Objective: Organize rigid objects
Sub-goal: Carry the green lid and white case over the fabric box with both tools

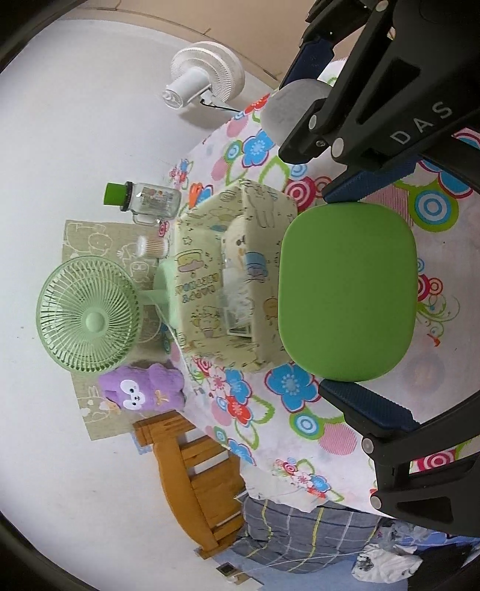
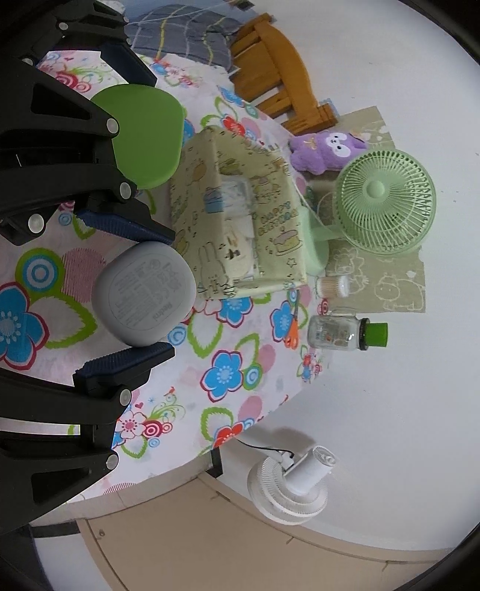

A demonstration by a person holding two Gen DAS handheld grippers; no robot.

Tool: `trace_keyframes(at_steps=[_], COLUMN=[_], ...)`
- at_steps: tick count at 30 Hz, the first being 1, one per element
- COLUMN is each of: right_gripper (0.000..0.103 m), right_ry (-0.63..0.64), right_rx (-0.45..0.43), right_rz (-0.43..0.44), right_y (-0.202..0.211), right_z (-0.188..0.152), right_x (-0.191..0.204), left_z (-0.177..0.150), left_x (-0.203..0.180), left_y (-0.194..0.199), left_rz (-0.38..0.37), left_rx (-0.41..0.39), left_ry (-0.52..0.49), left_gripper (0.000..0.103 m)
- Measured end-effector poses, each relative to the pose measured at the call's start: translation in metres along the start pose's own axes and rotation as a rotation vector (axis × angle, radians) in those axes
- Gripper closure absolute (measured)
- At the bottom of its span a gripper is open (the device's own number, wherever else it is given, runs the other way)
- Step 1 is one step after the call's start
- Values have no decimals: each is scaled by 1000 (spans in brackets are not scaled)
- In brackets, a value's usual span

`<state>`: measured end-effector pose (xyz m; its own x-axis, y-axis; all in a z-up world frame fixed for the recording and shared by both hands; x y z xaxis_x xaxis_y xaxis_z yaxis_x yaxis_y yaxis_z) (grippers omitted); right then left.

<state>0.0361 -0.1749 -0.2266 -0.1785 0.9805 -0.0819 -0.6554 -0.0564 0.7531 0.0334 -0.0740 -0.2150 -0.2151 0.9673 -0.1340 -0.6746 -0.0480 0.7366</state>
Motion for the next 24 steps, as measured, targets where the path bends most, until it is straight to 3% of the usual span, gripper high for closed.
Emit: trace_keyframes(at_steps=[24], right_gripper=[45], right_ry=[-12], right_rx=[-64], right_rz=[3], right_y=[23], right_z=[59], right_x=[2], left_z=[58], left_x=[0], left_y=[23], left_rz=[-17], left_rx=[-57], left_ry=[2], left_gripper=[8])
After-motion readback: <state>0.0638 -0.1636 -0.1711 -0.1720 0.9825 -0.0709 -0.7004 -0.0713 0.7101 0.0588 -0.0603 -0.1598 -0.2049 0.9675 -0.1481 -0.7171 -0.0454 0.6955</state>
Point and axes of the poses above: each gripper's, at about its wrist camera, not at the fingertips, and y roughly against the way its jaws point, x to its left, z to its top, the point moved 2 cm from there along -y, roughly the way its jaws point, and after that the axes turned 14 degrees about y, right-handed, at the moved point
